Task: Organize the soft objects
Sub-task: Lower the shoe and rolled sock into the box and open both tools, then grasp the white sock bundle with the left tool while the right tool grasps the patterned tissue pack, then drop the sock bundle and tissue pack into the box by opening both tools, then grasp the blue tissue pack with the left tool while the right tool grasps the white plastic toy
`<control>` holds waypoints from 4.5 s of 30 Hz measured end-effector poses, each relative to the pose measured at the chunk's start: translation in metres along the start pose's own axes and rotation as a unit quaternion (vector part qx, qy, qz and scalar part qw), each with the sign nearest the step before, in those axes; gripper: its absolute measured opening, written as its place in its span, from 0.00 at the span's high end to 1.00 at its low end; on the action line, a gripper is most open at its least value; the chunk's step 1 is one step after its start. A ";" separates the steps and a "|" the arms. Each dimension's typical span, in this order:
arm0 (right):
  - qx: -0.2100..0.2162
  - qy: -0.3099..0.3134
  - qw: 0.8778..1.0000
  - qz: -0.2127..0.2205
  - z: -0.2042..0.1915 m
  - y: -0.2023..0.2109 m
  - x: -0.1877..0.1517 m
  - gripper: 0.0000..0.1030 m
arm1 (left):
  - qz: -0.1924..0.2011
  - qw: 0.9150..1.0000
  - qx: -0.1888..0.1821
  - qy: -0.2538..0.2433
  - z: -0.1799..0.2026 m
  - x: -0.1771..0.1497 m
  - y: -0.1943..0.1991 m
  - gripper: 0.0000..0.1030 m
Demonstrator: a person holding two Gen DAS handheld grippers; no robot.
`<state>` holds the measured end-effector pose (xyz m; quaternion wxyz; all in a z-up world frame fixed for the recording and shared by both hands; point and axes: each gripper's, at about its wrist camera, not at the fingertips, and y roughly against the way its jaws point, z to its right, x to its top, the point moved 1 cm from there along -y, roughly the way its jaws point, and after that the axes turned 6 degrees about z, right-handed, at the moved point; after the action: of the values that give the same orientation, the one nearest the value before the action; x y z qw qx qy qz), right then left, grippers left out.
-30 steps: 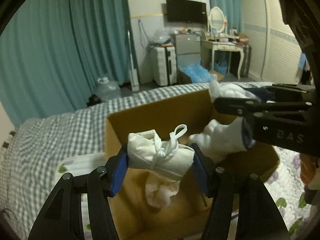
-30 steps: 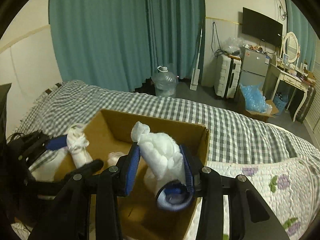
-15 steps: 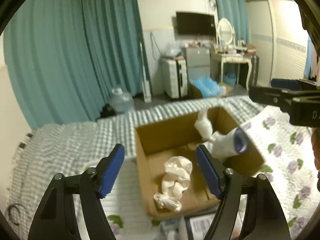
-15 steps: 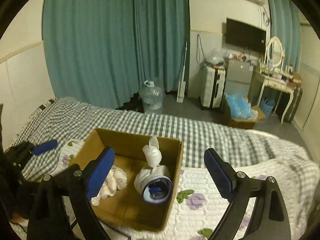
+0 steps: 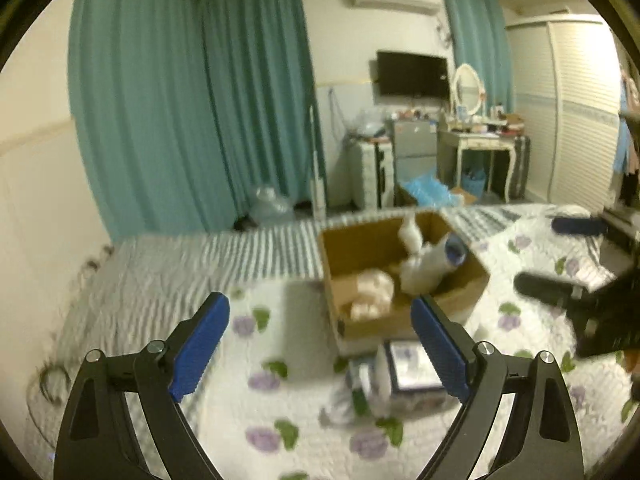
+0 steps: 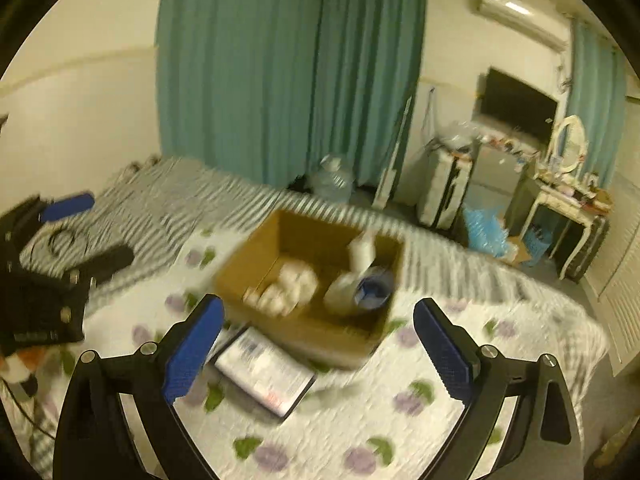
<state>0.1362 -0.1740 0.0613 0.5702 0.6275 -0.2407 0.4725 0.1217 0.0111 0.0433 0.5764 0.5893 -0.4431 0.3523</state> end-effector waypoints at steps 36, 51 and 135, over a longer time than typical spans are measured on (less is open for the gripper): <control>0.052 -0.003 0.994 -0.099 -0.040 -0.110 -0.130 0.52 | -0.165 0.984 -0.063 -0.022 0.028 -0.149 -0.119 0.11; 0.040 -0.027 0.996 -0.078 -0.032 -0.079 -0.124 0.53 | -0.147 0.984 -0.099 0.004 0.023 -0.136 -0.106 0.56; -0.021 -0.138 0.985 -0.098 0.057 -0.106 -0.126 0.02 | -0.122 0.992 -0.037 0.003 0.039 -0.101 -0.116 0.07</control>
<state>0.1884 -0.2331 -0.0937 0.5881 0.6949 -0.2647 0.3180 0.1889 -0.0221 -0.0963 0.6378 0.6162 -0.3792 0.2642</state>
